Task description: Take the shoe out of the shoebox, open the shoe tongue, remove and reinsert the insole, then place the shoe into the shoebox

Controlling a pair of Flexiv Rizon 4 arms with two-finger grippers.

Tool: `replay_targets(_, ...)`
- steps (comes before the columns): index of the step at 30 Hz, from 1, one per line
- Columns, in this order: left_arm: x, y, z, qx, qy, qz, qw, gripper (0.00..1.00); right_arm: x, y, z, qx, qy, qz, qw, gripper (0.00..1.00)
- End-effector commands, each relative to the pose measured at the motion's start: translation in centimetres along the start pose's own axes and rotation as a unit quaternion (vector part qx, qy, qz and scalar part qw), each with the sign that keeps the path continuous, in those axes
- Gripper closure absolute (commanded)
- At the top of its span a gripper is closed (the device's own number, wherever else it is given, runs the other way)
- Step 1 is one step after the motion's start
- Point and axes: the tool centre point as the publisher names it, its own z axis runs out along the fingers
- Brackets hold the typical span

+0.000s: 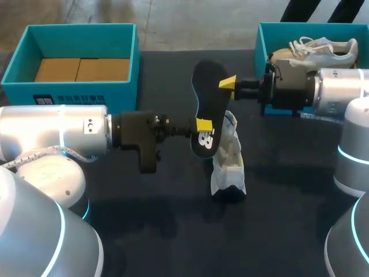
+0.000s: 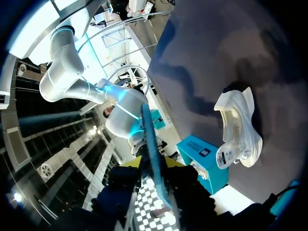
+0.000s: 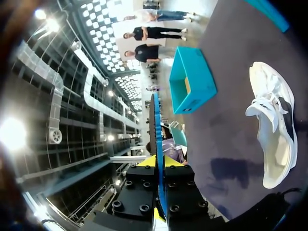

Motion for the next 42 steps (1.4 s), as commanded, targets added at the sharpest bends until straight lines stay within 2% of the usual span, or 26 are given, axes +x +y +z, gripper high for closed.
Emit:
replay_targets(1,-0.3,0.1,-0.4,-0.003,-0.002,0.002,1.000,0.00,0.0,0.0,0.1,0.000,-0.004,0.001,1.000,1.00)
replay_targets(5,-0.2,0.3,-1.1,-0.003,-0.002,0.001,1.000,0.00,-0.2,0.1,-0.2,0.001,-0.004,0.001,1.000,1.00)
replay_targets(15,0.3,2.1,-4.8,-0.002,0.015,-0.001,1.000,0.00,-1.1,0.8,-0.6,0.001,-0.006,0.007,1.000,1.00)
replay_targets(25,0.3,4.0,-8.2,0.017,0.037,-0.015,0.999,0.00,-2.0,1.5,-0.9,0.000,-0.012,0.008,1.000,1.00)
replay_targets(31,0.4,5.4,-9.8,0.049,0.074,-0.017,0.996,0.00,-2.9,1.8,-0.8,-0.003,-0.017,0.007,1.000,1.00)
replay_targets(35,0.6,6.6,-10.4,0.081,0.110,-0.017,0.990,0.00,-3.3,2.0,-0.5,-0.002,-0.024,0.003,1.000,1.00)
replay_targets(42,1.0,8.8,-11.3,0.113,0.155,-0.013,0.981,0.00,-4.4,2.2,-0.1,-0.002,-0.032,-0.002,0.999,1.00)
